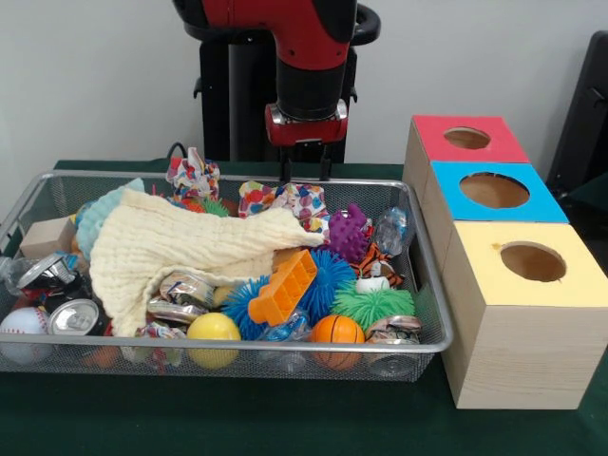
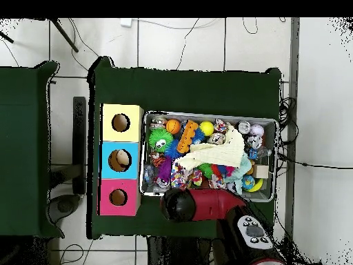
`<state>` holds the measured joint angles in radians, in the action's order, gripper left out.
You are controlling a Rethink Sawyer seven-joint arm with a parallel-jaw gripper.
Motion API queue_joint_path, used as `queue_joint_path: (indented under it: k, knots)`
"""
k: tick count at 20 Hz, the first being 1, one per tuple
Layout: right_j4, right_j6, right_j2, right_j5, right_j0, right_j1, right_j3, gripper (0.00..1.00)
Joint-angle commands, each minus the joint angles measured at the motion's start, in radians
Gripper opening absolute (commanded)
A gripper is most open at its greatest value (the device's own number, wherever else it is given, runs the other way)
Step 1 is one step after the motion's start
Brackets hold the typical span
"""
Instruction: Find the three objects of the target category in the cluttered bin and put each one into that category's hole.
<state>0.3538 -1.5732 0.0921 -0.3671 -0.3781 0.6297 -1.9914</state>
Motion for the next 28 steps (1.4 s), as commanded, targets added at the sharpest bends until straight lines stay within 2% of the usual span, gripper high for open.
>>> queue_joint_path:
  k: [1,18,28]
  knots:
    - [0.051,-0.028,0.071,0.051,-0.022,-0.048,0.129,1.0]
    - [-0.002,-0.001,0.098,-0.119,-0.002,0.097,0.105,1.0]
    - [0.005,-0.018,0.097,-0.094,-0.002,0.073,0.114,1.0]
